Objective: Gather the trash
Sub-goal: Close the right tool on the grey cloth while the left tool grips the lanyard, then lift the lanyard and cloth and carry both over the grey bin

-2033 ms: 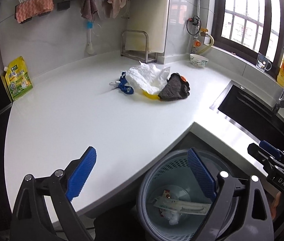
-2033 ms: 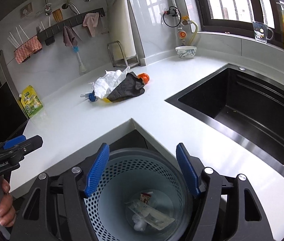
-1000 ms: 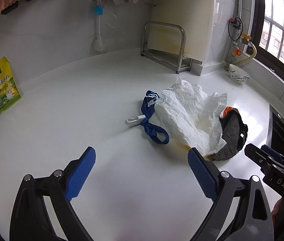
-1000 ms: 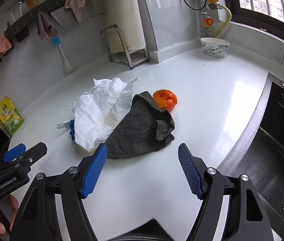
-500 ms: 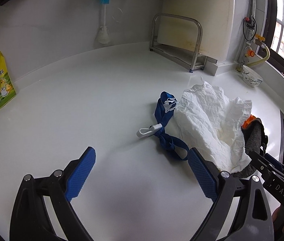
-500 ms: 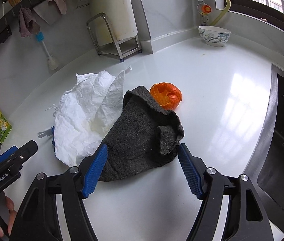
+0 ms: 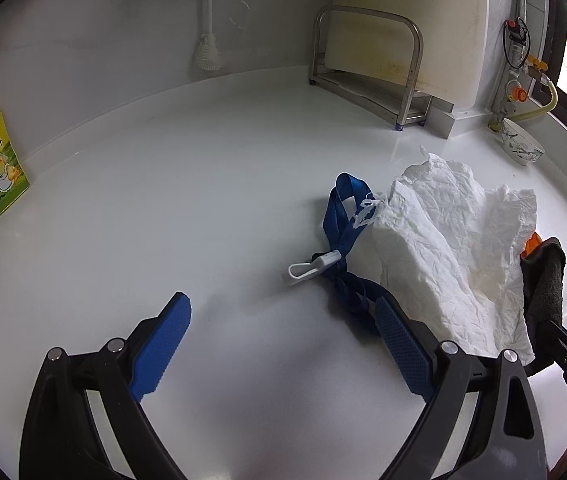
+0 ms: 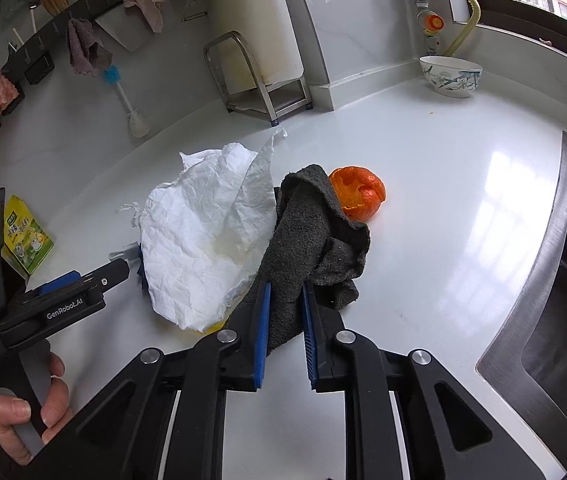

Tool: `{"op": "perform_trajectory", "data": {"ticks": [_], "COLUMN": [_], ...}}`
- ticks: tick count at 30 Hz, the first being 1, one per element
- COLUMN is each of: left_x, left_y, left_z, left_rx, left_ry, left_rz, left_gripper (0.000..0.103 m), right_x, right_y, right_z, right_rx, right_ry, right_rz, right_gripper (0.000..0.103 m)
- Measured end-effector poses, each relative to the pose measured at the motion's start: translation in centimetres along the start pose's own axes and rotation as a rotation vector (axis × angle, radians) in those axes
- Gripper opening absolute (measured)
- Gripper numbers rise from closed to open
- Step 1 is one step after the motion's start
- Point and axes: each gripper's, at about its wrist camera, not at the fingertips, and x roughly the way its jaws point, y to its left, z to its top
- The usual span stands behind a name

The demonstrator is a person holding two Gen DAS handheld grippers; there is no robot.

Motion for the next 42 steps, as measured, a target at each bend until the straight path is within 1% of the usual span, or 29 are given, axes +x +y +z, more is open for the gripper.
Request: {"op": "perform_trajectory", "data": {"ticks": [3, 10, 14, 21, 23, 24, 26, 27, 29, 31, 33, 35, 42], "left_x": [0.7, 1.6, 2.4, 3.3, 3.5, 3.6, 3.5, 3.4, 3.2, 3.0, 2.6, 2.1, -1.3], "left_y": [0.3, 0.0, -0.3, -1.0, -1.1, -1.2, -1.5, -1.7, -2.0, -2.4, -2.7, -2.7, -1.0], "left_z": [0.3, 1.2, 1.6, 1.8, 1.9, 1.9, 1.9, 1.9, 1.8, 1.6, 1.1, 0.7, -2.1], "left_rx": [-0.013, -0.007, 0.005, 0.036, 0.041, 0.042, 0.049, 0.054, 0.064, 0.077, 0.1, 0.11, 0.087], "left_ry": [0.015, 0.024, 0.029, 0.042, 0.052, 0.05, 0.047, 0.044, 0.038, 0.037, 0.034, 0.033, 0.018], "left_rz": [0.013, 0.029, 0.066, 0.099, 0.098, 0.095, 0.087, 0.08, 0.064, 0.06, 0.076, 0.075, 0.076], "left_gripper": [0.091, 0.091, 0.091, 0.091, 0.085, 0.083, 0.072, 0.069, 0.05, 0.039, 0.038, 0.037, 0.036], "right_x": [-0.2, -0.8, -1.0, -1.0, -0.9, -1.0, -1.0, -1.0, -1.2, -1.3, -1.6, -1.9, -3.4], "right_y": [-0.1, -0.2, -0.4, -0.7, -0.6, -0.6, -0.6, -0.6, -0.7, -0.8, -0.9, -1.1, -1.3], "right_z": [-0.1, -0.2, -0.2, -0.5, -0.6, -0.7, -0.8, -0.8, -0.9, -1.1, -1.3, -1.6, -3.1], "right_rx": [-0.006, -0.007, -0.002, 0.011, 0.011, 0.01, 0.011, 0.012, 0.015, 0.018, 0.019, 0.022, 0.034], "right_ry": [-0.008, -0.019, -0.024, -0.022, -0.021, -0.022, -0.022, -0.022, -0.022, -0.022, -0.022, -0.022, -0.022], "right_rz": [-0.001, 0.009, 0.012, 0.015, 0.015, 0.013, 0.012, 0.012, 0.011, 0.009, 0.008, 0.009, 0.007], "right_gripper": [0.015, 0.015, 0.015, 0.015, 0.015, 0.015, 0.015, 0.015, 0.015, 0.015, 0.015, 0.015, 0.015]}}
